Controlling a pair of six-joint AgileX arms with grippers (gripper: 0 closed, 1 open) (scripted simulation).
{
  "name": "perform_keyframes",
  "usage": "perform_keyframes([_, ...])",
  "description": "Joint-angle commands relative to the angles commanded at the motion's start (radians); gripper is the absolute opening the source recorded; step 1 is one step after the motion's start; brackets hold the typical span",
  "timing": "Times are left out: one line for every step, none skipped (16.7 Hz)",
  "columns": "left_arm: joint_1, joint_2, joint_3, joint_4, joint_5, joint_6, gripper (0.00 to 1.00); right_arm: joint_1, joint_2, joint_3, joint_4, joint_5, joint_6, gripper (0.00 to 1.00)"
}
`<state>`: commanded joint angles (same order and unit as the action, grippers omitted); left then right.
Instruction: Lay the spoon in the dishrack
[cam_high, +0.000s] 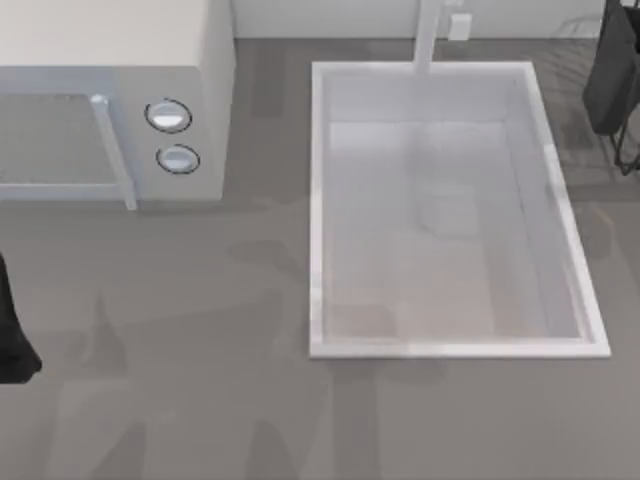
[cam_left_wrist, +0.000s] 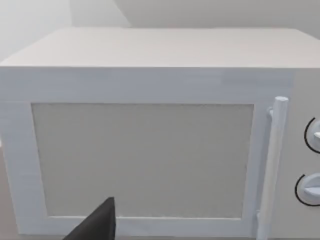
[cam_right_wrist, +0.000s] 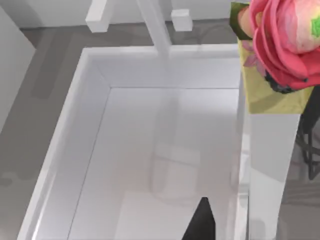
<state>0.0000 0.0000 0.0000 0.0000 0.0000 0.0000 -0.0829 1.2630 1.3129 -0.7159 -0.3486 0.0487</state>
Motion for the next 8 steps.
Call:
perform_keyframes([0.000,0.000,0.000,0.000,0.000,0.000,1.00,-0.087,-0.034,-0.025,0.089,-0.037,-0.007,0.00])
perform_keyframes([0.000,0.000,0.000,0.000,0.000,0.000,1.00,-0.170,-0.069,-0.048,0.175,-0.074,-0.014,0.00])
perform_keyframes([0.000,0.000,0.000,0.000,0.000,0.000,1.00,-0.247,-0.104,-0.071,0.257,-0.109,-0.020,0.00])
perform_keyframes([0.000,0.000,0.000,0.000,0.000,0.000,1.00,-0.318,-0.138,-0.092,0.331,-0.143,-0.025,0.00])
perform_keyframes([0.000,0.000,0.000,0.000,0.000,0.000,1.00,-0.381,-0.171,-0.111,0.397,-0.174,-0.028,0.00])
perform_keyframes([0.000,0.000,0.000,0.000,0.000,0.000,1.00,-0.435,-0.200,-0.127,0.452,-0.202,-0.031,0.00])
perform_keyframes([0.000,0.000,0.000,0.000,0.000,0.000,1.00,-0.479,-0.227,-0.141,0.497,-0.226,-0.032,0.00])
perform_keyframes([0.000,0.000,0.000,0.000,0.000,0.000,1.00,-0.512,-0.247,-0.153,0.530,-0.245,-0.033,0.00])
